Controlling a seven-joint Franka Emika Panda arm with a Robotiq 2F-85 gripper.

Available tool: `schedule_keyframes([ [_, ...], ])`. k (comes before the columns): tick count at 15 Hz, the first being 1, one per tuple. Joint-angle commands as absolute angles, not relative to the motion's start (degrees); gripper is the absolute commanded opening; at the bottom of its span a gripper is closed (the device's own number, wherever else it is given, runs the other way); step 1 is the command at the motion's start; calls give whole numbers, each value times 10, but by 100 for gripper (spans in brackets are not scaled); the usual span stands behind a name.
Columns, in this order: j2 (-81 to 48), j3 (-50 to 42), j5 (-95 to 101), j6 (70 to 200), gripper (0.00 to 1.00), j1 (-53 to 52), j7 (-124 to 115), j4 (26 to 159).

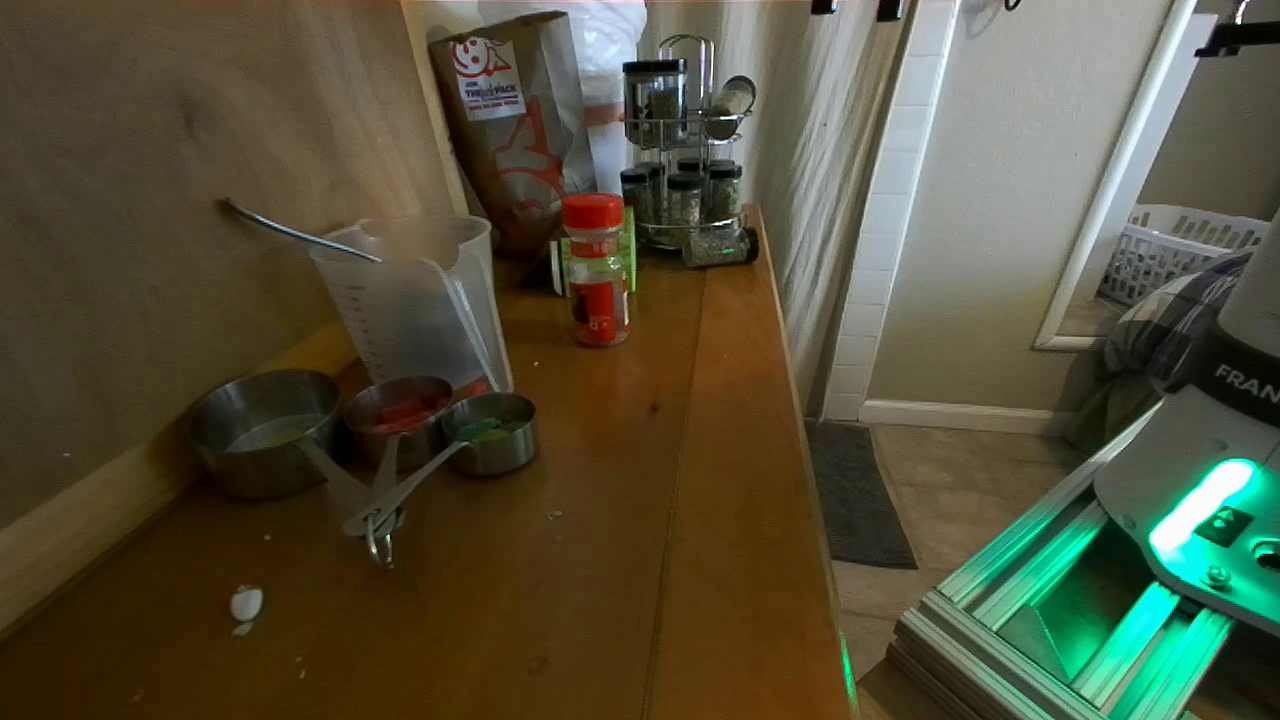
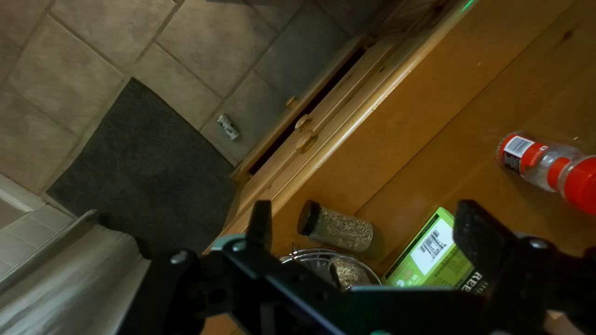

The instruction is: Remove the fork from the jar

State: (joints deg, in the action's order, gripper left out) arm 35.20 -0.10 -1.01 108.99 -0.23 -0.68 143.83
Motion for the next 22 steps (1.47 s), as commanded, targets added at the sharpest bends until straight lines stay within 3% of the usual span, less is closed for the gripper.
schedule_keyframes([
  [1,352,0,-10,1088,100,-1,-6,1437],
  [9,390,-3,-76,1171,100,-104,144,1464],
  [16,369,58,-85,1164,100,-191,176,1449],
  [22,373,69,-73,1157,100,-194,167,1451],
])
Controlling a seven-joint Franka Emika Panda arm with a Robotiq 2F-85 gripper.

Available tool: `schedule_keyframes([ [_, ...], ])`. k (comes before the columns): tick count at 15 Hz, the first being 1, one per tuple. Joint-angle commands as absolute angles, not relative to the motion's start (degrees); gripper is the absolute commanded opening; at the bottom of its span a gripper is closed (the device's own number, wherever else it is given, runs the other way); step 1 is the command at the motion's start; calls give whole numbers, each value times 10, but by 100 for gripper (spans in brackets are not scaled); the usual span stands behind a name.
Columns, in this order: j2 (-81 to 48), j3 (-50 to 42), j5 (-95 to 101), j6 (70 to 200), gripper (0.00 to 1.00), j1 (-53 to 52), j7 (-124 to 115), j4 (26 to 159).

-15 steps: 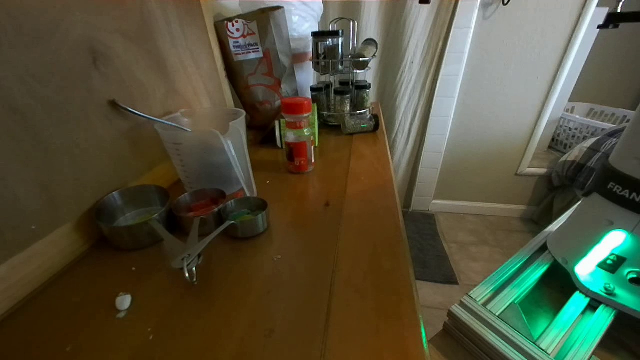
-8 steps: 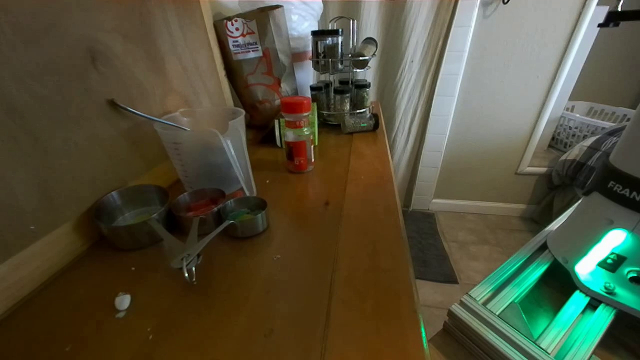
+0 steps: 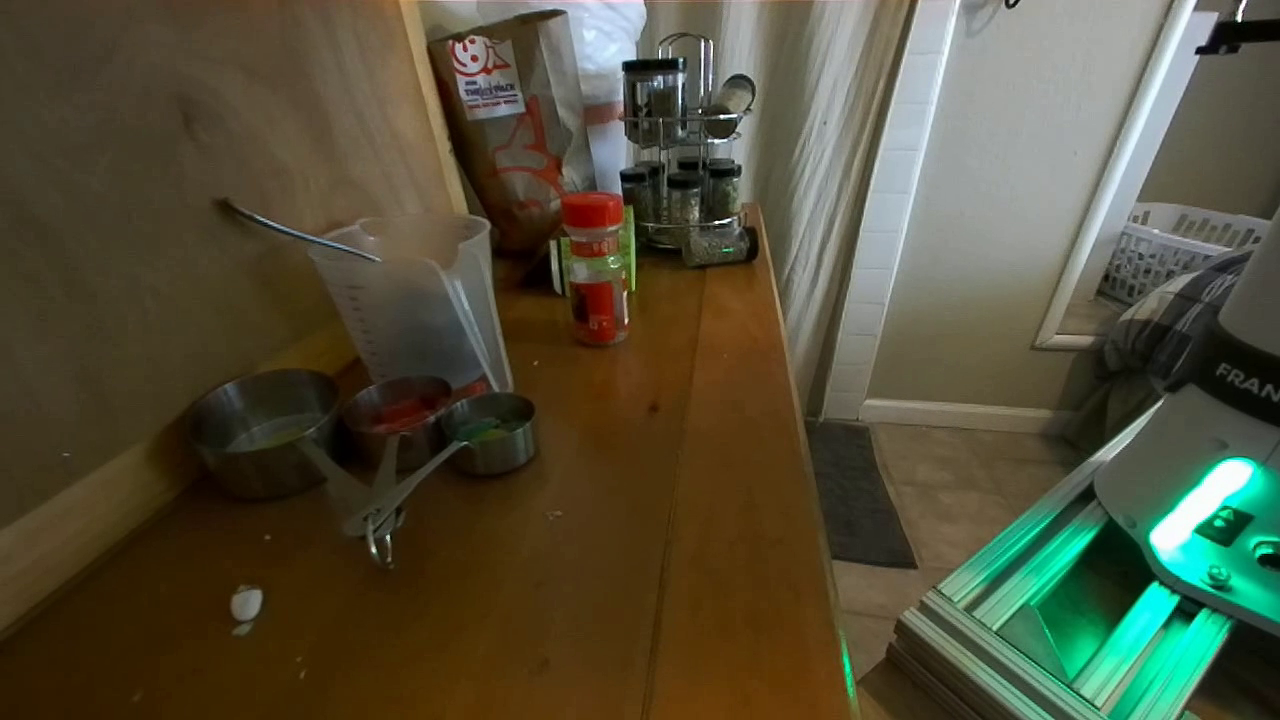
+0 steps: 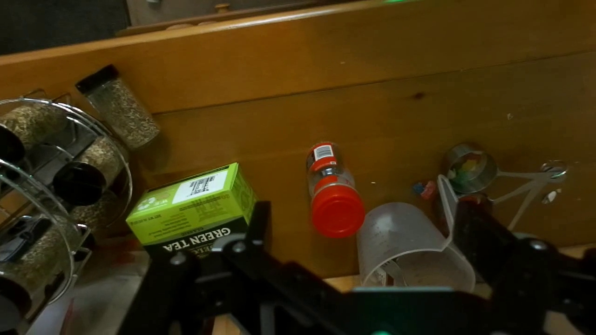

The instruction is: Remove the fork from the jar

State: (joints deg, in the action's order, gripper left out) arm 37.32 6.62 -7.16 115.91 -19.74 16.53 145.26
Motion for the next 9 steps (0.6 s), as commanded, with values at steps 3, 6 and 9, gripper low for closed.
schedule_keyframes([
  [3,346,76,-79,1191,100,-208,182,1446],
  [6,287,101,-77,1261,100,-231,198,1430],
  [9,207,121,-73,1344,100,-255,229,1402],
])
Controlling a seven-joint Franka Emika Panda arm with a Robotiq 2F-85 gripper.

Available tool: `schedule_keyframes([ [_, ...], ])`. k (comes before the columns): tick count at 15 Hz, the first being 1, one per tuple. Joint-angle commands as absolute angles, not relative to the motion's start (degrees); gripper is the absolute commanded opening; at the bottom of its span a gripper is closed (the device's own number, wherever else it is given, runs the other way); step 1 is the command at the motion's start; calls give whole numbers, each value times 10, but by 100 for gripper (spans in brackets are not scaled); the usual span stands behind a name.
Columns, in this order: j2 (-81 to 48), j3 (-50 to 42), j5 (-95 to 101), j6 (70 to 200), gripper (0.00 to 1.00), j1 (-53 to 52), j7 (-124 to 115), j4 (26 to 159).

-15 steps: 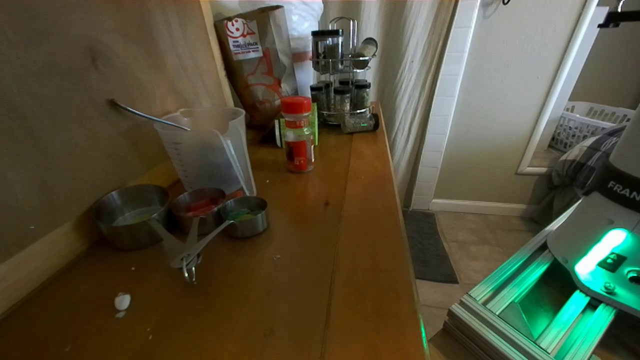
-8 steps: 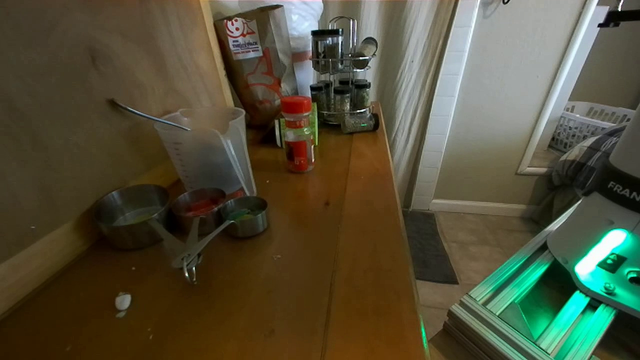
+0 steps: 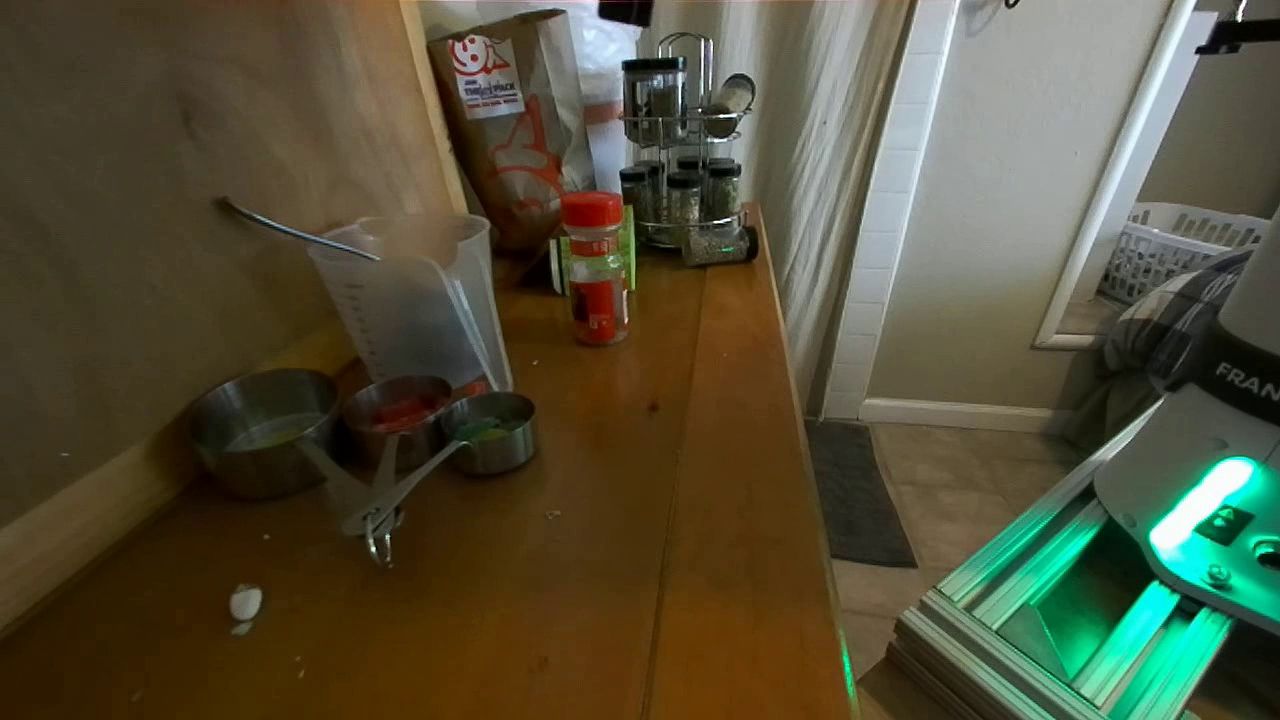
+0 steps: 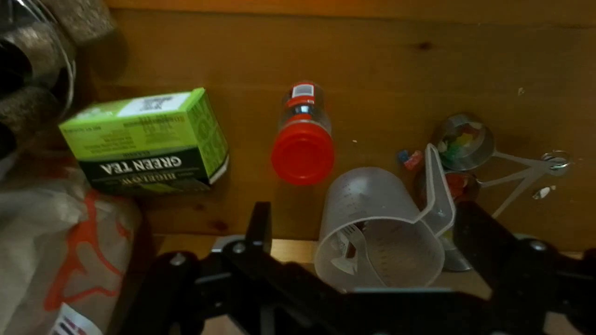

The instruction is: Remove the fork from the jar

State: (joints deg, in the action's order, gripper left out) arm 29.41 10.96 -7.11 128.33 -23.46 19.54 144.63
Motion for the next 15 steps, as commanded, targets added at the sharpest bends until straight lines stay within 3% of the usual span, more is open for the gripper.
schedule_keyframes([
  [1,179,131,-66,1369,100,-260,237,1387],
  [5,100,140,-71,1410,100,-267,293,1327],
  [6,141,149,-69,1406,100,-261,262,1371],
  [15,60,174,-102,1473,100,-270,285,1342],
])
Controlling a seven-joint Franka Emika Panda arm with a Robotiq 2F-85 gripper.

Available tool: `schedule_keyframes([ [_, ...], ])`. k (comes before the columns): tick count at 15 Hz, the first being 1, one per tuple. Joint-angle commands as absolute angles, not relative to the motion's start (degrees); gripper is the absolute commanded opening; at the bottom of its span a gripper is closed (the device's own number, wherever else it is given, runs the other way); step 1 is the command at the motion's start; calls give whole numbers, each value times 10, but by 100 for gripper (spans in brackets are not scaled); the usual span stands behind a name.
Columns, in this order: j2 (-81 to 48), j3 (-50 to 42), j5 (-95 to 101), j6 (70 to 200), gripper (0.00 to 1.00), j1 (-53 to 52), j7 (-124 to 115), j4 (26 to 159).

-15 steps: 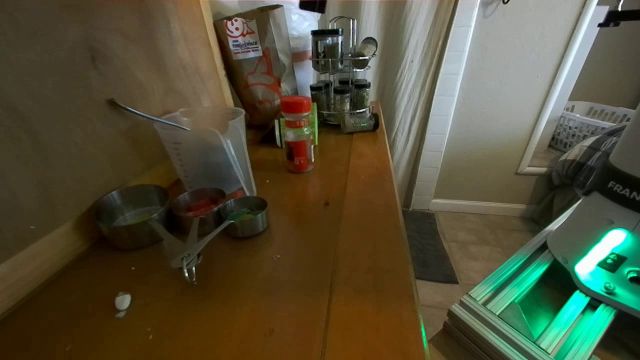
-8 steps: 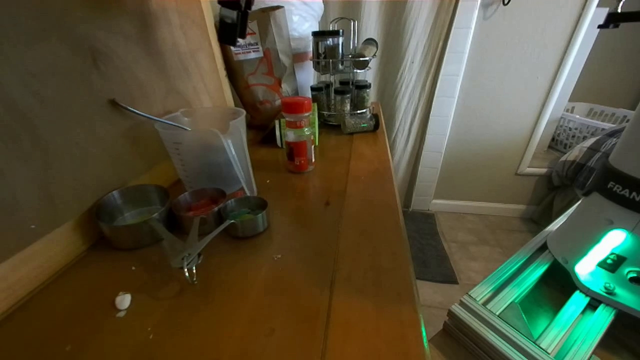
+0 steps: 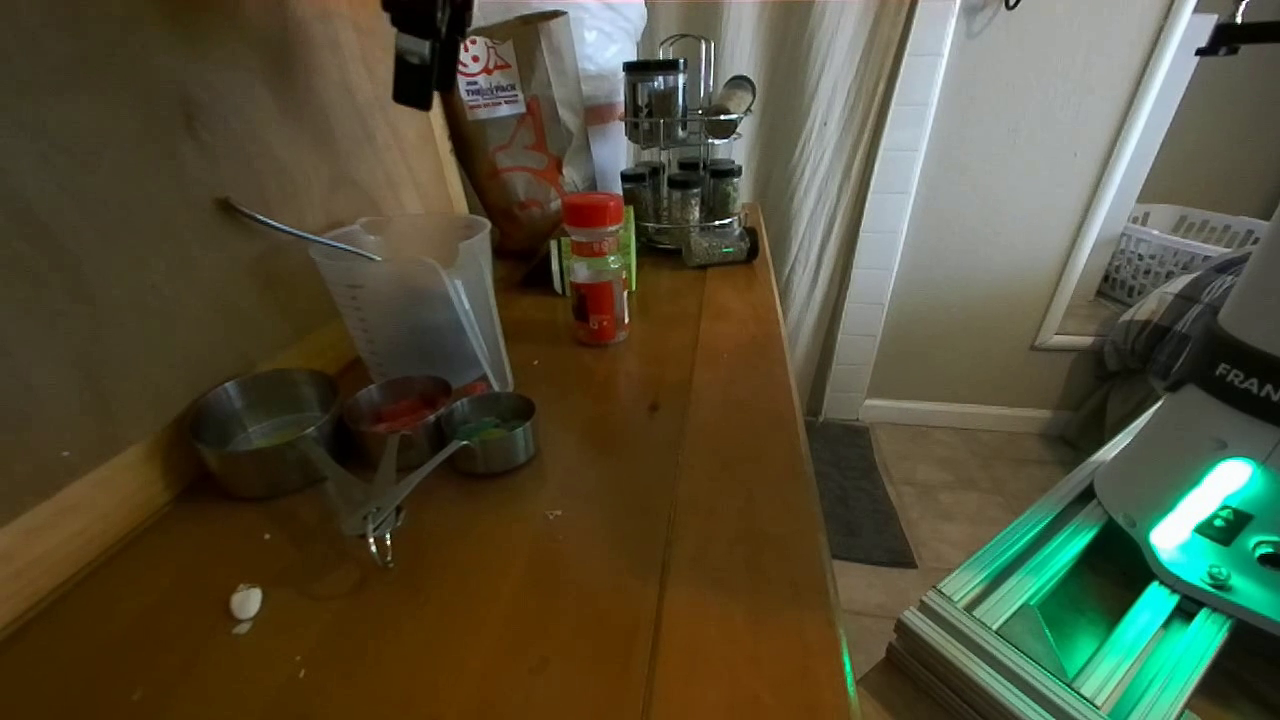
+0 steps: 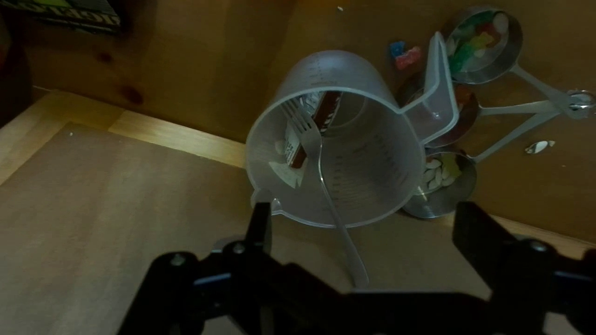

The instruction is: Remove the fork from the jar

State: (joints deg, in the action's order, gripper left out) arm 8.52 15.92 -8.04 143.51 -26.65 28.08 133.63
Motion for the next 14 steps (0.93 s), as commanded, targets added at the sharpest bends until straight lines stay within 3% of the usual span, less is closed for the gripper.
schedule_keyframes([
  [1,57,179,-107,1491,100,-269,292,1350],
  [5,23,189,-94,1586,99,-257,277,1369],
  [9,-19,196,-93,1628,90,-250,278,1356],
  [10,-29,199,-101,1633,81,-248,284,1353],
  [11,-36,202,-102,1635,78,-245,283,1351],
  [14,-56,192,-113,1634,47,-256,292,1342],
])
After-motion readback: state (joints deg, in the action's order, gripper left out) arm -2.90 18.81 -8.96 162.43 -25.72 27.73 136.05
